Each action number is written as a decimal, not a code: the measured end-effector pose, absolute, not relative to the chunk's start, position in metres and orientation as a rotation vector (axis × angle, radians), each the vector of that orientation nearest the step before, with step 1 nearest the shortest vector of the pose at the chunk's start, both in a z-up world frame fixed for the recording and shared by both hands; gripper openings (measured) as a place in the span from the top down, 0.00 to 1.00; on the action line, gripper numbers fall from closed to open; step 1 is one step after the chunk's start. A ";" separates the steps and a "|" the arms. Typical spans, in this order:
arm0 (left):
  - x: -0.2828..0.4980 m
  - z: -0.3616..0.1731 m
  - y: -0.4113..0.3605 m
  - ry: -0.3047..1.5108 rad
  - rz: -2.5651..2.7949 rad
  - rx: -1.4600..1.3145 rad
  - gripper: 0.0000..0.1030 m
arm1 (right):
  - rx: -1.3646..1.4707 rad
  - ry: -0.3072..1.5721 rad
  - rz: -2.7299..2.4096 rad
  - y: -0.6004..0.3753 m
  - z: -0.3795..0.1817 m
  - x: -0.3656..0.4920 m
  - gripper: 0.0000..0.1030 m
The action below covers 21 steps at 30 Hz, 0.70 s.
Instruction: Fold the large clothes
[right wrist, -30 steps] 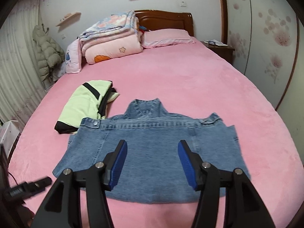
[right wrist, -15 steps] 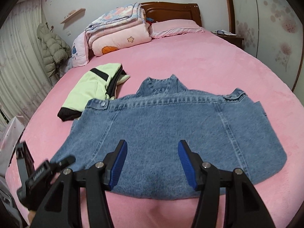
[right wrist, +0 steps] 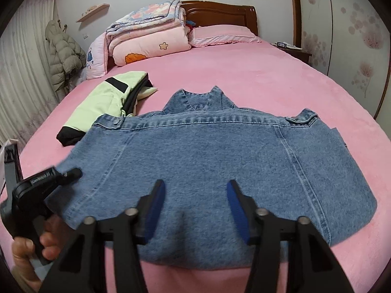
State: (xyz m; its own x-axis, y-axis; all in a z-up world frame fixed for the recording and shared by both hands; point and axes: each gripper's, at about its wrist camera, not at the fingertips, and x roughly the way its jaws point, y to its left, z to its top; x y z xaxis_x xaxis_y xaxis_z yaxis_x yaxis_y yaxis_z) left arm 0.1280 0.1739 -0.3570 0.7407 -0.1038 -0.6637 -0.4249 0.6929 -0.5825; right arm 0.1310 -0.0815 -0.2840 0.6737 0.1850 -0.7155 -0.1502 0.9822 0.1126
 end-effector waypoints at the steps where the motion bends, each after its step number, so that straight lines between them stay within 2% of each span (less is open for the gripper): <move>1: 0.128 -0.351 0.170 0.720 0.198 -0.767 0.78 | 0.034 0.817 0.185 -0.082 -0.286 0.133 0.66; 3: 0.128 -0.336 0.163 0.703 0.184 -0.713 0.85 | 0.007 0.830 0.175 -0.081 -0.291 0.138 0.84; 4: 0.127 -0.328 0.159 0.689 0.178 -0.684 0.89 | -0.004 0.835 0.171 -0.081 -0.292 0.140 0.87; 8: 0.126 -0.297 0.137 0.627 0.142 -0.579 0.90 | -0.036 0.847 0.187 -0.077 -0.301 0.145 0.96; 15: 0.132 -0.252 0.093 0.537 0.028 -0.443 0.90 | -0.045 0.945 0.240 -0.074 -0.340 0.156 0.99; 21: 0.139 -0.220 0.036 0.471 -0.168 -0.397 0.90 | 0.105 0.951 0.307 -0.096 -0.350 0.159 0.99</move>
